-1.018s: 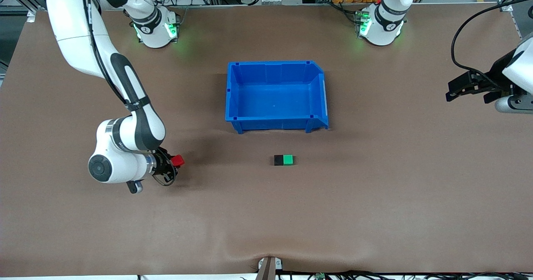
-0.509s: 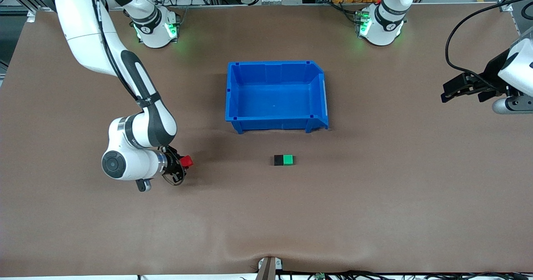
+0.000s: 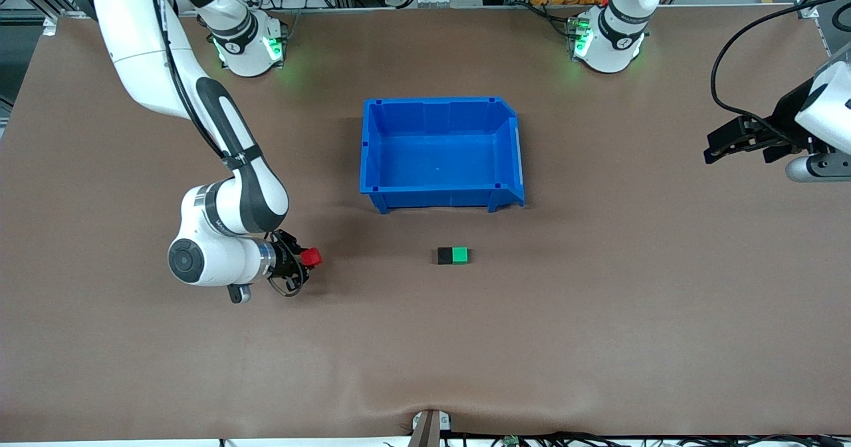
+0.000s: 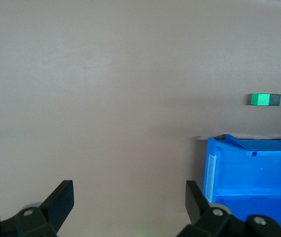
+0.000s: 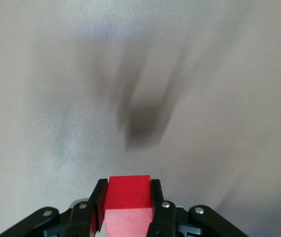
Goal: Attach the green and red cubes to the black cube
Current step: 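Move the held red cube beside the black cube with the right gripper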
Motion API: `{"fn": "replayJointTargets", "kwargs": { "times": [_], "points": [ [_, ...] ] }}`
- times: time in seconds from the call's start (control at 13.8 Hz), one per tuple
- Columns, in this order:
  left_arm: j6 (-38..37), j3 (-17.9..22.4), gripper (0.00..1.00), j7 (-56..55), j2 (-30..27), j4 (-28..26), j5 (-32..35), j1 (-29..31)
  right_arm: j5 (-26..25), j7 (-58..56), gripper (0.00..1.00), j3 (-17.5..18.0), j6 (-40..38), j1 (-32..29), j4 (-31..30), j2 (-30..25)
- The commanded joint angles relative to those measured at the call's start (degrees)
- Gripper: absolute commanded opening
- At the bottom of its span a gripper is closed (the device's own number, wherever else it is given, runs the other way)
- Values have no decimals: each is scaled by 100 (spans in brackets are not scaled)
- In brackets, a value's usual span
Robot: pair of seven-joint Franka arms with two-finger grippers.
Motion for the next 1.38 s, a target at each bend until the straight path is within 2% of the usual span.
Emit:
{"fn": "replayJointTargets", "kwargs": {
  "times": [0.0,0.15,0.87,1.16,1.31],
  "points": [
    [-32,-32,100,-34,-26,-1,71,-16,145,301,0,-31,5,114,114,17],
    [-32,-67,100,36,-26,8,386,-42,180,380,0,-31,48,167,149,26],
    [-23,-173,100,-69,-26,17,309,-16,233,1233,0,-31,409,510,272,193],
    [-23,-173,100,-69,-26,8,317,-7,645,1329,0,-31,584,641,298,281],
    [-23,-173,100,-69,-26,8,317,-16,699,1531,0,-31,821,720,325,334]
  ]
}}
